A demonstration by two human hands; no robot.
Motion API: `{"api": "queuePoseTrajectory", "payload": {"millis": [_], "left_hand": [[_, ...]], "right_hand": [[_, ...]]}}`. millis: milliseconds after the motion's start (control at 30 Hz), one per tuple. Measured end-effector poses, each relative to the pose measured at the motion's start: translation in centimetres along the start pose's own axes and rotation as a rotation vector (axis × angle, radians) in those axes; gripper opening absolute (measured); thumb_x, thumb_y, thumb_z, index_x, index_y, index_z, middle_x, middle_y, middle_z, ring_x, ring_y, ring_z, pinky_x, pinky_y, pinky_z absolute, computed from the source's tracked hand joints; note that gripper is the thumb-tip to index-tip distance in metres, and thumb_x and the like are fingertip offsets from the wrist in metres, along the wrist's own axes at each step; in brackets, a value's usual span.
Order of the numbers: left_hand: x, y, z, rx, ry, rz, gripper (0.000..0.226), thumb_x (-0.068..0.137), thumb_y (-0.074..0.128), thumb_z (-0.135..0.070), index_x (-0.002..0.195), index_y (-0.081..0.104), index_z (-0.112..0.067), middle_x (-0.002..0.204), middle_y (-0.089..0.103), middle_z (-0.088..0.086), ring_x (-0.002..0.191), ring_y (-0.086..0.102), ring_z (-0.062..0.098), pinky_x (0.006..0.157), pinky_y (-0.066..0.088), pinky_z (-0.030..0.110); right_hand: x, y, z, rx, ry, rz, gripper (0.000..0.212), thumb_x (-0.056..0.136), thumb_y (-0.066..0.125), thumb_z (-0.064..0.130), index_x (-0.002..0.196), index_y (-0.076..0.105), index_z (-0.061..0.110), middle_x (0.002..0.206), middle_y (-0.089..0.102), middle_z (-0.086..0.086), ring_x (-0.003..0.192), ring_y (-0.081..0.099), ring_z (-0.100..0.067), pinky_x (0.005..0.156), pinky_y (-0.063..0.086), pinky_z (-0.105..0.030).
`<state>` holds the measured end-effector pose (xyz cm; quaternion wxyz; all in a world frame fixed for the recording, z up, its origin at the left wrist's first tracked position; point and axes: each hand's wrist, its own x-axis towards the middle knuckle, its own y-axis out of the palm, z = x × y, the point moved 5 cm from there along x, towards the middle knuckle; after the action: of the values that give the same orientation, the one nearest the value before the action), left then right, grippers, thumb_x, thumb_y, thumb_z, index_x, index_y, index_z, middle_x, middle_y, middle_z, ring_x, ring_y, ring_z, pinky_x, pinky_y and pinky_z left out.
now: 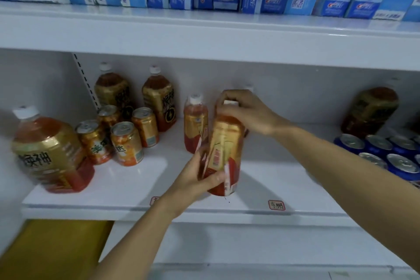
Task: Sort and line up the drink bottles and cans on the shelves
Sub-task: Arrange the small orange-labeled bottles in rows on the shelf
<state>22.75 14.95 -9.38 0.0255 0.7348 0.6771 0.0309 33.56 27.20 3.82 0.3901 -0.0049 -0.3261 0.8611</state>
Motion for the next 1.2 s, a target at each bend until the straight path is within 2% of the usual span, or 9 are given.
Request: {"api": "queuePoseTrajectory", "payload": {"millis": [100,233,400,600,667,767,833,967,1200], "left_hand": [[0.6,0.7,0.6,0.007,-0.041,0.036,0.079,0.071,0.088,-0.034,0.140,0.050,-0.024,0.126,0.072,0.002,0.120,0.067,0.025,0.095,0.056,0.035],[2.2,2.5,1.9,0.041,0.002,-0.022,0.070,0.075,0.084,-0.028,0.137,0.050,-0.029,0.125,0.071,-0.008,0.120,0.066,0.014,0.095,0.056,0.029],[4.3,2.5,3.9,0.161,0.000,-0.007,0.077,0.080,0.082,-0.004,0.138,0.040,-0.031,0.131,0.066,-0.007,0.125,0.061,0.007,0.097,0.053,0.026],[5.0,1.4,4.9,0.393,0.014,-0.042,0.077,0.078,0.085,-0.010,0.129,0.040,-0.047,0.125,0.065,-0.020,0.121,0.059,-0.006,0.101,0.048,0.019],[5.0,1.3,4.4,0.426,0.022,-0.056,0.074,0.079,0.085,-0.010,0.124,0.041,-0.049,0.124,0.064,-0.022,0.117,0.058,-0.010,0.097,0.047,0.013],[5.1,1.1,4.5,0.417,0.015,-0.064,0.075,0.078,0.086,-0.013,0.130,0.042,-0.044,0.126,0.065,-0.020,0.119,0.060,-0.005,0.102,0.048,0.020],[5.0,1.1,4.6,0.395,0.007,-0.078,0.075,0.077,0.088,-0.015,0.133,0.043,-0.038,0.126,0.066,-0.019,0.118,0.061,-0.004,0.101,0.048,0.019],[4.8,1.1,4.6,0.387,0.003,-0.084,0.076,0.076,0.090,-0.016,0.133,0.044,-0.036,0.125,0.067,-0.019,0.116,0.062,-0.005,0.100,0.049,0.018],[4.8,0.8,4.5,0.381,0.018,-0.051,0.077,0.078,0.085,-0.010,0.137,0.043,-0.036,0.126,0.066,-0.017,0.118,0.062,-0.002,0.100,0.052,0.020]], "right_hand": [[-0.4,-1.7,-1.3,0.223,0.060,0.015,0.015,0.087,0.058,0.019,0.081,0.063,0.006,0.080,0.066,-0.001,0.077,0.063,-0.014,0.068,0.047,-0.025],[-1.0,-3.3,-2.7,-0.078,0.079,-0.018,0.023,0.087,0.064,0.040,0.090,0.067,0.017,0.089,0.072,0.004,0.084,0.072,-0.014,0.072,0.059,-0.043],[-2.8,-2.5,-2.4,-0.326,-0.006,0.036,0.015,0.096,0.069,0.030,0.097,0.068,0.016,0.096,0.069,0.005,0.087,0.064,-0.002,0.075,0.048,-0.019],[-1.7,-0.7,-2.6,-0.408,0.006,0.200,0.040,0.095,0.059,0.058,0.090,0.066,0.018,0.089,0.069,0.004,0.084,0.066,-0.011,0.074,0.050,-0.029],[0.5,-1.5,-2.7,-0.417,0.033,0.131,0.053,0.099,0.045,0.062,0.099,0.065,0.013,0.095,0.068,-0.006,0.088,0.065,-0.018,0.078,0.048,-0.033],[5.5,-3.2,-2.7,-0.621,0.012,-0.064,0.039,0.103,0.049,0.048,0.135,0.056,0.026,0.129,0.060,-0.005,0.117,0.058,-0.020,0.090,0.043,-0.031],[8.0,-3.0,-3.6,-0.734,0.093,0.040,0.053,0.100,0.055,0.050,0.147,0.047,0.028,0.142,0.054,-0.006,0.125,0.054,-0.024,0.094,0.043,-0.033],[8.6,-1.9,-6.0,-0.768,0.258,0.289,0.053,0.093,0.064,0.048,0.139,0.050,0.026,0.129,0.059,-0.006,0.106,0.059,-0.024,0.086,0.053,-0.036],[4.1,-4.8,-4.1,-0.783,0.212,0.187,0.045,0.089,0.066,0.061,0.110,0.058,0.022,0.105,0.063,0.000,0.094,0.061,-0.022,0.074,0.051,-0.032]]}}
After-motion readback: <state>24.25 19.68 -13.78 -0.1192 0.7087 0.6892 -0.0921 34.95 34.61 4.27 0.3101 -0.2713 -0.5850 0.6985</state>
